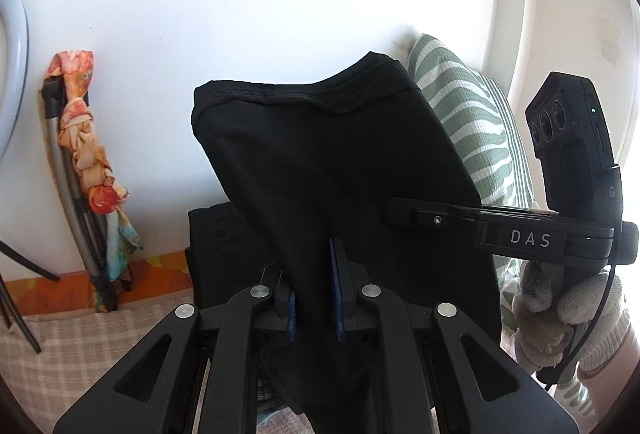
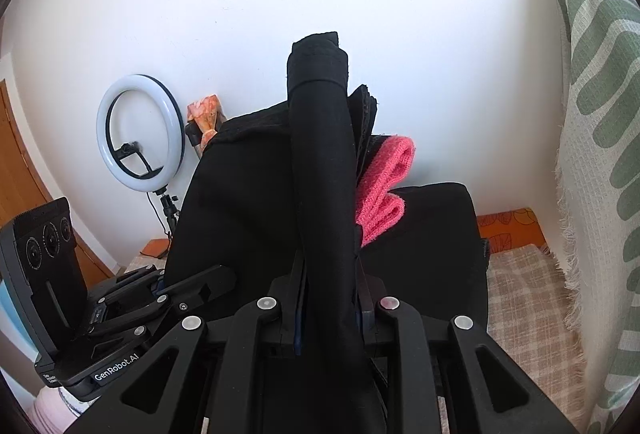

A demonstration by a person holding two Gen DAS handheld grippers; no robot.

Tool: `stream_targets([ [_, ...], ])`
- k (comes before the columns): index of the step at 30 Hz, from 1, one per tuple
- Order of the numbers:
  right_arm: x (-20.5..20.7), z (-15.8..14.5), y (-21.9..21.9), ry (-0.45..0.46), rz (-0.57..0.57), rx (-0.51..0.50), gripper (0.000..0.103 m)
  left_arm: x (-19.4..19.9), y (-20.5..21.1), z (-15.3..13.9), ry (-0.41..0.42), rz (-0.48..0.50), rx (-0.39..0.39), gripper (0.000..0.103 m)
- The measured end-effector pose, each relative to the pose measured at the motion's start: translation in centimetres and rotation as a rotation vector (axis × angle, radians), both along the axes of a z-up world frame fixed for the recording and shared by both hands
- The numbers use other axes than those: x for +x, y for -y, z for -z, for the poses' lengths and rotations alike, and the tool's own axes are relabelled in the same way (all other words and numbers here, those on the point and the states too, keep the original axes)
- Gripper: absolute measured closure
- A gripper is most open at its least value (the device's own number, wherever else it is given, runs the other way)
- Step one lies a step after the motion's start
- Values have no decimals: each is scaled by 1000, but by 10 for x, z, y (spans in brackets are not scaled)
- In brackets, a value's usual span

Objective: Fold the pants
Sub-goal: 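Lift the folded trousers with both tools and carry them toward the clothes stack, then lower the trousers onto the clothes stack and open both tools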

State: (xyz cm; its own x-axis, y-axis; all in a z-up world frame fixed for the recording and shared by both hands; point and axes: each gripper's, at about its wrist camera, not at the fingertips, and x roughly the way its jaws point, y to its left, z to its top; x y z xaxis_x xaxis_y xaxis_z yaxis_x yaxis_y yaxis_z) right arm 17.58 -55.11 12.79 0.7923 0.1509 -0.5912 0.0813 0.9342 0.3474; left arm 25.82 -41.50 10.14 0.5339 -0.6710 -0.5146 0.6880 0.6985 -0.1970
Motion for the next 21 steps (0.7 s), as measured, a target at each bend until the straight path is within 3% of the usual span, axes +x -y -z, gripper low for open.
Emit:
stream_targets([
  [8, 45, 59, 35, -82, -10, 43, 86, 51, 23, 49, -75, -9, 40, 92],
  [12, 60, 84, 46, -118, -16, 38, 81, 63, 27, 71, -106, -23, 54, 91],
  [15, 64, 96, 59, -129, 21, 71, 70, 64, 30, 79, -90, -23, 85, 82],
  [21, 49, 92, 79, -97, 119, 82, 60, 64, 24, 82, -72, -40, 107, 60],
])
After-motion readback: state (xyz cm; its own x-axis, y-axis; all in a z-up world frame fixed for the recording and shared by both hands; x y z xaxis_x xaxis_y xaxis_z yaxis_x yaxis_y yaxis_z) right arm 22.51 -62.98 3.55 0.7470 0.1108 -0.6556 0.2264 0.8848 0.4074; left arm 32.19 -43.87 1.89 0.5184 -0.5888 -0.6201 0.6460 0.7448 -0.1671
